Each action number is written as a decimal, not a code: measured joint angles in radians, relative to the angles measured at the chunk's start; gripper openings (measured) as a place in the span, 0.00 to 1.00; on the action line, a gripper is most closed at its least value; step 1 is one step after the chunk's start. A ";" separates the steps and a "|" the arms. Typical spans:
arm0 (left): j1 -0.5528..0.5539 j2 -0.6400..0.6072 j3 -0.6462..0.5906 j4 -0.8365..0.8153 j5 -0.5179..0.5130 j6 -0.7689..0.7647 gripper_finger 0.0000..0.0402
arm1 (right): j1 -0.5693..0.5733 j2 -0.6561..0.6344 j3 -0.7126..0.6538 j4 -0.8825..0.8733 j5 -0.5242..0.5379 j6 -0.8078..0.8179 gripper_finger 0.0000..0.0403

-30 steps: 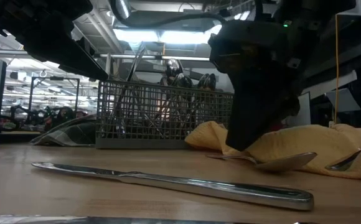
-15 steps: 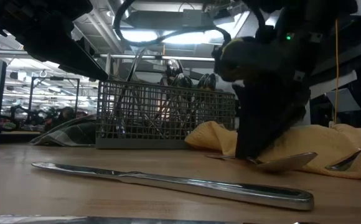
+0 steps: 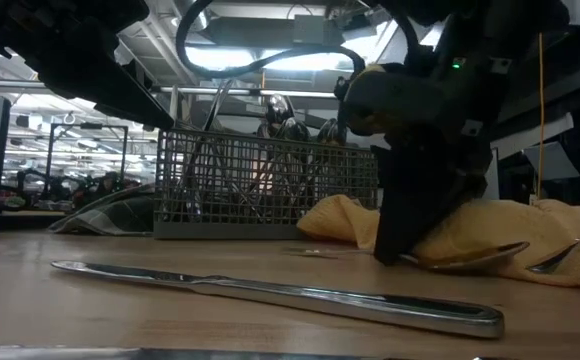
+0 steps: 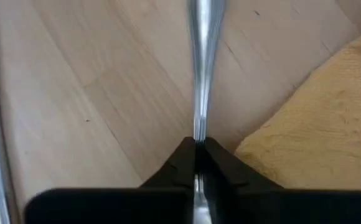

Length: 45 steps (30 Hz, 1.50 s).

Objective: Sort silverware
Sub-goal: Put the silver spoon into the gray silverware basket

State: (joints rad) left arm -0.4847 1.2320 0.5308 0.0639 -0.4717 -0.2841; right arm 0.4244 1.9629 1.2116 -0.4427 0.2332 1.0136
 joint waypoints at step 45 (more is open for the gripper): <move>0.000 0.002 0.000 0.236 0.015 -0.228 0.34 | -0.014 0.002 0.300 -0.029 0.358 -1.360 0.03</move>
State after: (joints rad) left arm -0.4847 1.2338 0.5308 0.2995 -0.4563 -0.5124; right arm 0.4108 1.9644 1.5116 -0.4720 0.5908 -0.3466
